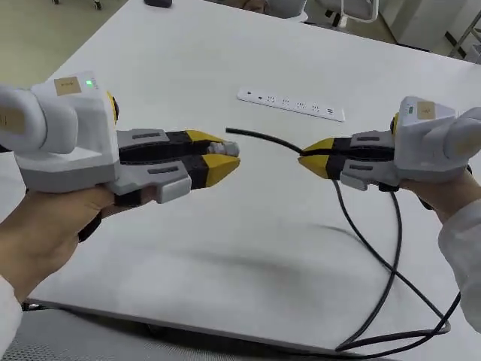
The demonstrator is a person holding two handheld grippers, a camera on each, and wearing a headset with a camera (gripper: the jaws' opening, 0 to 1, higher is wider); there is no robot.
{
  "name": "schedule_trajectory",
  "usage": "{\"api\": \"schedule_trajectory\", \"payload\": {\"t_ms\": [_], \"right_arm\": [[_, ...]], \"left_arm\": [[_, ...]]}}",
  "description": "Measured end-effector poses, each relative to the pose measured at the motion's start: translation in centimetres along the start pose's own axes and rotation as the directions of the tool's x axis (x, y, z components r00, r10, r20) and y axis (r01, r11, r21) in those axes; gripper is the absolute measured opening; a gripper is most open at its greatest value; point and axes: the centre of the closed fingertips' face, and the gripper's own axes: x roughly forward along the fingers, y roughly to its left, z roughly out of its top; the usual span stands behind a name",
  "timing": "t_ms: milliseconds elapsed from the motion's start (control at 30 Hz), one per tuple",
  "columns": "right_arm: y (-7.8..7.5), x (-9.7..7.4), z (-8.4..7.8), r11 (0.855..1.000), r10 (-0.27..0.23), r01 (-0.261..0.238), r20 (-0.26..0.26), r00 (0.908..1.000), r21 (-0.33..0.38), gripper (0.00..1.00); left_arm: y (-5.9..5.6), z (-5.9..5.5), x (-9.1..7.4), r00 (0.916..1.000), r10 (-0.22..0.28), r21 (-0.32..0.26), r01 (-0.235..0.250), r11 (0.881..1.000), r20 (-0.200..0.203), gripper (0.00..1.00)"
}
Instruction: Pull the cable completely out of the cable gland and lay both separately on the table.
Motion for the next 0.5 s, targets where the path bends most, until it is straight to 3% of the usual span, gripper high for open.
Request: {"api": "schedule_trajectory", "payload": {"t_ms": [167, 333, 500], "right_arm": [[-2.2, 2.0, -1.3, 0.999, -0.020, 0.021, -0.041, 0.9989, 0.030, 0.04], [-4.0, 5.0, -2.9, 0.999, -0.017, 0.020, -0.137, 0.9905, 0.024, 0.04], [-5.7, 8.3, -4.2, 0.999, -0.007, 0.016, -0.198, 0.9802, 0.046, 0.03]], "left_arm": [[-0.3, -0.3, 0.3, 0.9998, -0.019, -0.009, 0.019, 1.000, -0.007, 0.17], [-0.6, -0.6, 0.6, 0.9991, -0.037, -0.007, 0.037, 0.999, -0.021, 0.17], [-0.3, -0.4, 0.5, 0.9994, -0.033, -0.022, 0.033, 0.999, -0.009, 0.17]]}}
